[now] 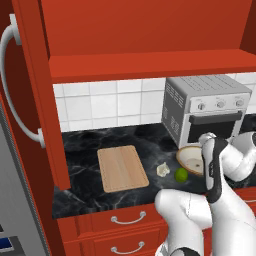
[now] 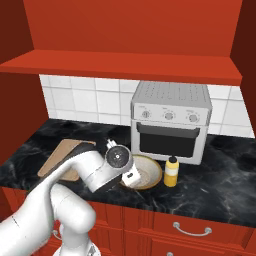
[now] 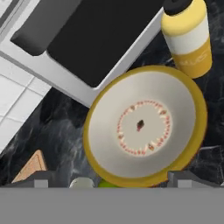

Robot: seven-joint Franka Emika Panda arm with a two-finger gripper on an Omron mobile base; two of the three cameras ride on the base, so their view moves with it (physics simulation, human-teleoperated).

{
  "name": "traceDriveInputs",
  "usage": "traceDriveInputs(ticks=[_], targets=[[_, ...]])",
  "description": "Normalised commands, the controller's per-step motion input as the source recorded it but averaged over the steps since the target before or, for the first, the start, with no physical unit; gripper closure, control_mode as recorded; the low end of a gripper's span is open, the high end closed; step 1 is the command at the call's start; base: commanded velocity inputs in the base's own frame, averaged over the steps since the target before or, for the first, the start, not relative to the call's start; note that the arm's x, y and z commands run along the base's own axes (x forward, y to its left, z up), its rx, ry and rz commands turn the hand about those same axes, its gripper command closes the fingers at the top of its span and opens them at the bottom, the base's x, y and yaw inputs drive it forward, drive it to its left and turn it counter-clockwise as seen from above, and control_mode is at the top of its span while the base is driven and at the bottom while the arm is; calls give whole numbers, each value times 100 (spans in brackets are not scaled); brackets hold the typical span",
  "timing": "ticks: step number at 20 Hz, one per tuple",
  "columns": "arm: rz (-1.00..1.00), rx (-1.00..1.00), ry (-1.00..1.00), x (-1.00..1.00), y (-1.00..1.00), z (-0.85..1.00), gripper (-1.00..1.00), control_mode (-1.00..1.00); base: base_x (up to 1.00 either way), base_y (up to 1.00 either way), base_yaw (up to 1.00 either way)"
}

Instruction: Open the cabinet. Place the bowl and condiment on the counter. Then place the lime and garlic on the cutting board.

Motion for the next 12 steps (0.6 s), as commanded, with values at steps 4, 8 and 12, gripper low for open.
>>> traceDriveInputs(ticks=[4,8,12], targets=[[5,-22,0,-14,78,-1,-100,-100,0,0,0],[0,-16,1,-1,15,-1,-100,-100,0,0,0],[0,-12,1,0,11,-1,-100,-100,0,0,0]])
